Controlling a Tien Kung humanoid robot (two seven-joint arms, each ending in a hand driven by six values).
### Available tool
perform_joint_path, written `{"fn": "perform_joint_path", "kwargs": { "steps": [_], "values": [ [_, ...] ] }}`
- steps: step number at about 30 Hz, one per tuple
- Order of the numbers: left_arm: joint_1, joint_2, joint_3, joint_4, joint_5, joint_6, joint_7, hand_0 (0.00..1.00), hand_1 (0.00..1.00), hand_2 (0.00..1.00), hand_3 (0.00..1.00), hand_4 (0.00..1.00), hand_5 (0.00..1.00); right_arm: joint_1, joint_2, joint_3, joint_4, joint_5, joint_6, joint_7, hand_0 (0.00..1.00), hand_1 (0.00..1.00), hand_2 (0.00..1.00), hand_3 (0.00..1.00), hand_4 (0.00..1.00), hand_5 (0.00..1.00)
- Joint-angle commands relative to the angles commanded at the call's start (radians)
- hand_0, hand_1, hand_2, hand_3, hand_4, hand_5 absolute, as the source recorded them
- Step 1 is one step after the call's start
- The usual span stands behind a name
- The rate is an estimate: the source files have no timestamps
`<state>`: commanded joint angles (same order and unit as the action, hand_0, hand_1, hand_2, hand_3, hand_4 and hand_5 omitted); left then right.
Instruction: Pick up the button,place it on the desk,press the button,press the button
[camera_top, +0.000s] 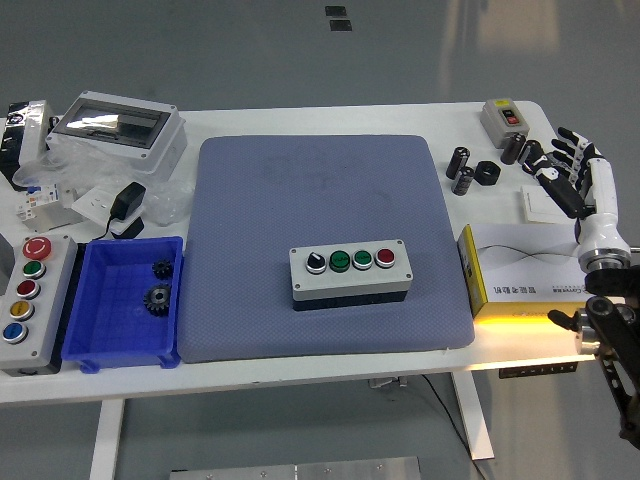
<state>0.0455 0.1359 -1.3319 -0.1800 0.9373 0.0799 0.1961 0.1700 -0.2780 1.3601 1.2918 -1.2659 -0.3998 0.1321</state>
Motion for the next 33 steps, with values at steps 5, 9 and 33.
{"fn": "perform_joint_path", "kwargs": {
  "steps": [5,9,33],
  "values": [
    [0.000,0.000,-0.002,0.000,0.001,0.001,-0.001,0.656,0.629,0.620,0.697,0.814,0.249,0.003,0.001,0.006,-0.005,0.032,0.018,0.005,0.775,0.834,0.819,0.849,0.687,0.390],
    [0.000,0.000,-0.001,0.000,-0.002,0.001,0.000,0.656,0.629,0.620,0.697,0.813,0.251,0.008,-0.001,0.019,-0.013,0.097,0.061,0.014,0.765,0.830,0.815,0.849,0.678,0.386],
    [0.007,-0.002,-0.004,0.000,-0.004,0.003,0.000,0.655,0.629,0.620,0.696,0.813,0.251,0.051,0.043,0.014,-0.098,0.990,0.904,-0.212,0.288,0.421,0.881,0.548,0.748,0.424]
  ]
}}
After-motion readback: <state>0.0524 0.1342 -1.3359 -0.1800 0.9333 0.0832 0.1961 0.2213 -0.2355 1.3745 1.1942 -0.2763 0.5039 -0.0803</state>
